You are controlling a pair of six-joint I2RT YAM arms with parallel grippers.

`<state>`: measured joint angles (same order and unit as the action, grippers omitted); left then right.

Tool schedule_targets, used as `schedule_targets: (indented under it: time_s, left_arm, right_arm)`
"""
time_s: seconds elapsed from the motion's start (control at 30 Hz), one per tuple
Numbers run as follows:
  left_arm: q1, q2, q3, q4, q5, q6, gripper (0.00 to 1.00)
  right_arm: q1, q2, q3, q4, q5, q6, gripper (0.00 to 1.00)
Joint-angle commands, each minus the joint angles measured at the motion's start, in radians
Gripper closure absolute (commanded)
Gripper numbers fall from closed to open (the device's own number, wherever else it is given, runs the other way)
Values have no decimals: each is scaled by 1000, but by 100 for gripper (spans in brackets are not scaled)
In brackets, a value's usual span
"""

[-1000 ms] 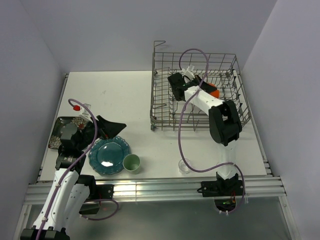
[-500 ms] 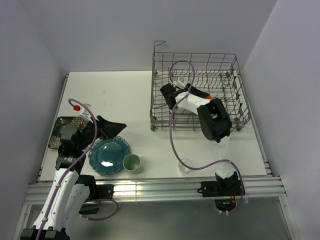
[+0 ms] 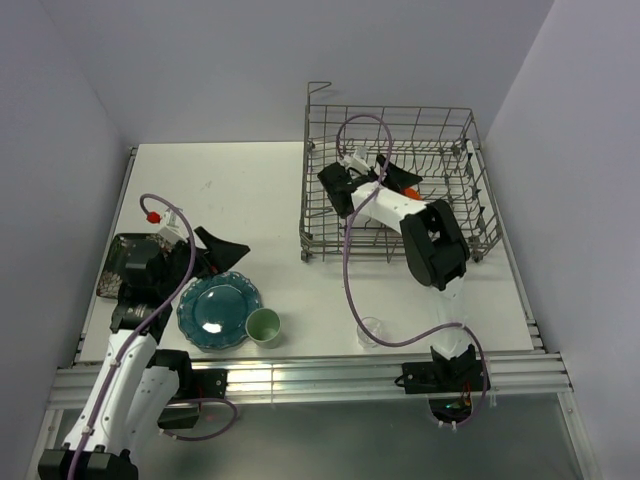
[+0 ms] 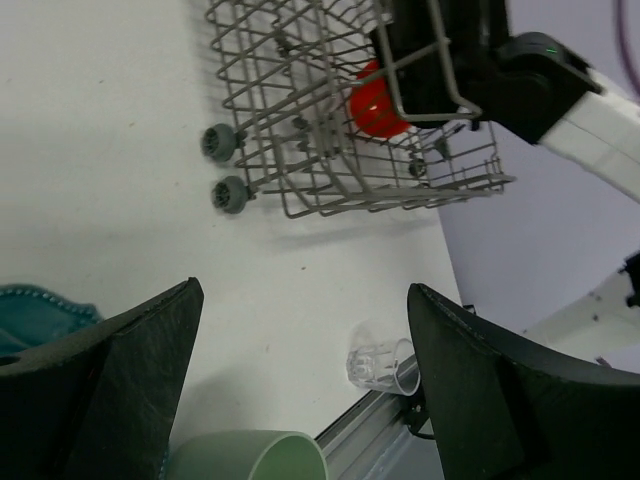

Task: Load the mixed dishes into the dish rack

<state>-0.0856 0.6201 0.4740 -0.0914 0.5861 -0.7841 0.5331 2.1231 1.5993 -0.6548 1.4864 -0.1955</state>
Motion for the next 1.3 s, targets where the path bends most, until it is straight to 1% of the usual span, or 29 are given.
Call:
schedule_targets:
  time_s: [0.0, 0.07, 0.1, 0.17, 0.2, 0.23, 0.27, 0.3, 0.33, 0.4, 0.43, 0.5, 0.53, 0.6, 0.63, 0.67, 0.73, 0.77, 0.8, 0.93, 0.97, 1.03, 1.07, 1.13, 1.17, 1.23, 1.27]
  left_arm:
    - [-29, 41, 90, -120, -110, 46, 11]
    - [-58, 64, 117, -151, -173, 39, 12]
    - [-92, 70, 123, -169, -190, 29, 12]
    - [-127, 85, 147, -185, -232, 17, 12]
    - [-159, 93, 155, -200, -273, 10, 12]
    - [-175, 99, 170, -206, -290, 8, 12]
    - [-198, 115, 179, -215, -304, 6, 12]
    - [-207, 121, 184, -226, -325, -4, 12]
    - [-215, 125, 189, -225, -327, -9, 12]
    - [-236, 133, 190, -220, -328, -24, 12]
    - [-244, 135, 187, -215, -342, -30, 12]
    - [-264, 135, 189, -215, -356, -35, 12]
    - [-266, 139, 192, -217, -358, -34, 12]
    - [-275, 145, 198, -223, -361, -34, 12]
    - [-278, 144, 201, -229, -383, -33, 12]
    - [-286, 145, 206, -237, -405, -35, 12]
    - [-295, 153, 230, -267, -449, -29, 13]
    - [-301, 167, 242, -299, -474, -26, 13]
    - [-304, 174, 259, -313, -480, -24, 14]
    - [-336, 201, 282, -372, -509, -43, 17]
    - [-356, 207, 288, -392, -535, -52, 18]
    - [-376, 220, 311, -465, -566, -61, 19]
    - [-396, 228, 322, -494, -580, -73, 20]
    - [-419, 251, 353, -577, -629, -83, 22]
    - [-451, 259, 363, -602, -641, -93, 22]
    - [-488, 280, 383, -681, -689, -115, 23]
    - [-531, 285, 387, -701, -703, -139, 24]
  right_arm:
    - [68, -168, -5, 75, 192, -34, 0]
    - [99, -196, -25, 98, 167, -50, 0]
    - [110, -215, -33, 95, 137, -45, 0]
    - [129, -221, -16, 13, 97, 10, 0]
    - [130, -194, 17, -91, -1, 203, 0]
    - [123, -160, 165, -437, -88, 381, 0]
    - [87, -120, 245, -579, -165, 515, 0]
    - [70, -61, 293, -671, -234, 653, 0]
    - [59, -45, 303, -716, -244, 674, 0]
    - [48, -51, 265, -672, -276, 659, 0]
    - [44, -64, 211, -592, -355, 642, 0]
    - [39, -109, 145, -508, -426, 605, 0]
    - [38, -115, 99, -470, -449, 605, 0]
    - [38, -136, 70, -447, -449, 640, 0]
    - [36, -158, 29, -418, -487, 640, 0]
    - [31, -216, 4, -386, -529, 631, 0]
    - [13, -283, -63, -289, -624, 636, 0]
    - [10, -316, -84, -269, -687, 640, 0]
    - [8, -372, -107, -246, -704, 656, 0]
    - [10, -474, -124, -240, -796, 677, 0]
    - [8, -524, -134, -233, -816, 674, 0]
    - [10, -586, -172, -204, -859, 676, 0]
    - [10, -645, -185, -197, -873, 676, 0]
    - [10, -698, -211, -183, -932, 677, 0]
    - [13, -748, -219, -180, -955, 679, 0]
    - [27, -793, -245, -171, -1012, 674, 0]
    - [36, -830, -254, -169, -1025, 673, 0]
